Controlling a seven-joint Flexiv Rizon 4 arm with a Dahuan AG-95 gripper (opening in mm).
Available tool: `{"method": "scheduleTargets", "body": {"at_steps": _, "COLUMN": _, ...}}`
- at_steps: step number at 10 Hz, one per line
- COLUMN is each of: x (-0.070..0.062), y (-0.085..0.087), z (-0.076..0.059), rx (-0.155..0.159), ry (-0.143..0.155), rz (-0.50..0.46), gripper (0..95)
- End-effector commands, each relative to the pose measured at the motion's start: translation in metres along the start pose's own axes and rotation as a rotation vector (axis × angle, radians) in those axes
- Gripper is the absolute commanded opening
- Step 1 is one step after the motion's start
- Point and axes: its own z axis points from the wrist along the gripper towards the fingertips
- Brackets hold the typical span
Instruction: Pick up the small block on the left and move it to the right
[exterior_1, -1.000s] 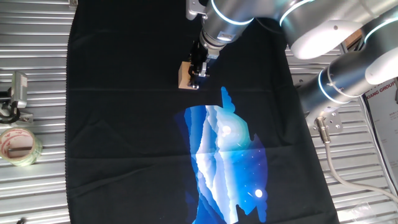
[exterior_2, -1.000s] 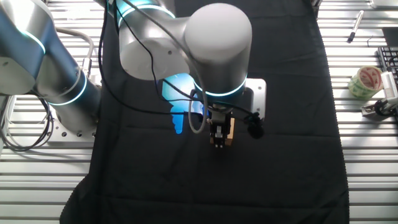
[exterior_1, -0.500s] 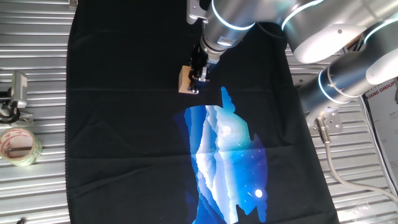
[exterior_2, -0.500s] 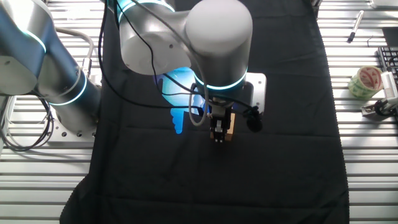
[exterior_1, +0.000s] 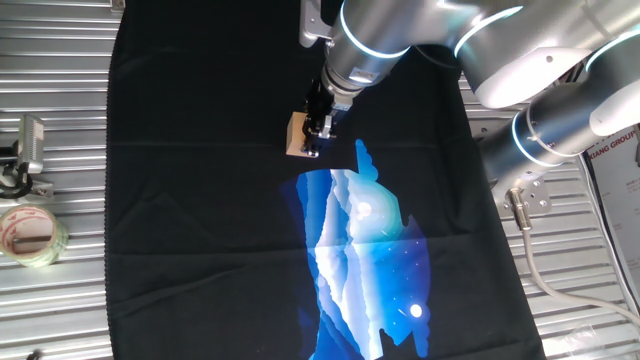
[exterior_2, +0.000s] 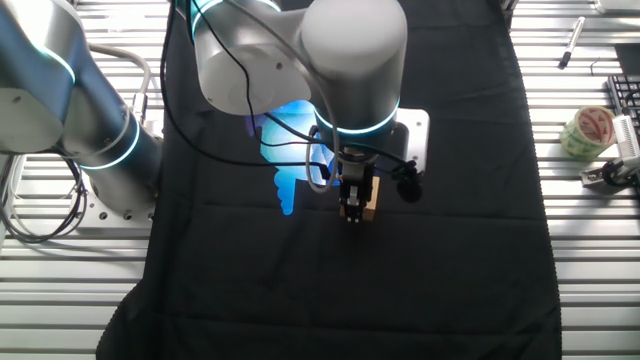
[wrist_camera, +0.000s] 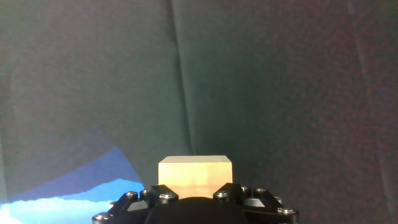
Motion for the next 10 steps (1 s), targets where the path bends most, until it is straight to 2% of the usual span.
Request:
{"method": "scheduleTargets", "body": {"at_steps": 1, "x": 0.0004, "y": 0.0015, "z": -0.0005, "rx": -0.003, "ry": 0.002, "rz": -0.001, "gripper": 0.0}}
{"method": "scheduleTargets", "body": {"at_steps": 10, "x": 0.0004, "y": 0.0017, "z": -0.0013, "rx": -0.022, "ry": 0.011, "rz": 0.016, "gripper": 0.0}}
